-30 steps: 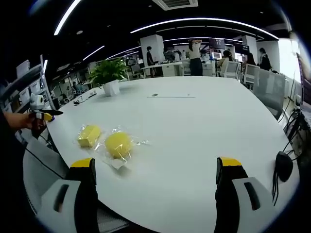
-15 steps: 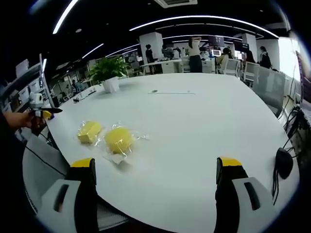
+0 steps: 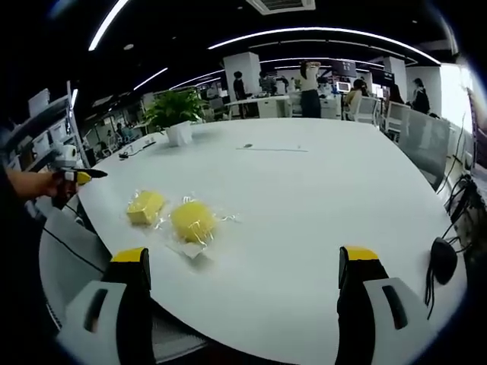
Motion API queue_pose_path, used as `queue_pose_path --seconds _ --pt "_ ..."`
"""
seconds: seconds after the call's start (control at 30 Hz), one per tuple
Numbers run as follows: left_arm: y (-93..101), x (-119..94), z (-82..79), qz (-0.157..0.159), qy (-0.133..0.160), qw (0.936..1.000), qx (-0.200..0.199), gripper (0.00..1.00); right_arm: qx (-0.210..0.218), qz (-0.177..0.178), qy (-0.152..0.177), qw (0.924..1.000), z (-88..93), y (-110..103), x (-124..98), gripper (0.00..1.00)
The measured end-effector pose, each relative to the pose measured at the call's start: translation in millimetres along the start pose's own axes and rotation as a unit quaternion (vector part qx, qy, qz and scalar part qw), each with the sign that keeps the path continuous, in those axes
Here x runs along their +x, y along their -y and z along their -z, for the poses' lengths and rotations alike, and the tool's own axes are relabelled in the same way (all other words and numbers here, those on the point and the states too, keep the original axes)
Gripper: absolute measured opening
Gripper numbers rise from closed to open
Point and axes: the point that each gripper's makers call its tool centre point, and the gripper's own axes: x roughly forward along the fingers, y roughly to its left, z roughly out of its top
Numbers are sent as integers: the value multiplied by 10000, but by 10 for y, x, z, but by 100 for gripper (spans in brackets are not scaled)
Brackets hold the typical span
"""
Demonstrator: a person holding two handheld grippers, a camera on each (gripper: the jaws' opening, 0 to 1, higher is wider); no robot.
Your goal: Compare the silicone blocks by pressing each to a similar depth, holding the contact briefly, and releasing to observe deformation and rebound differences across the visible hardness samples.
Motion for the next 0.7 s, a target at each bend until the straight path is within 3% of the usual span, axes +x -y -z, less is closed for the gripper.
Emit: queue_pose_path --seconds 0.27,0.53,0.7 --pt "-2 112 -75 107 -107 9998 -115 100 -95 17 -112 9999 -1 3 12 97" --pt "-67 284 -66 145 -384 9957 -832 97 -51 -51 -84 9999 -62 -21 42 97" --pt "-72 421 60 357 -646 9901 -1197 94 19 -63 -57 10000 -57 -10 82 97"
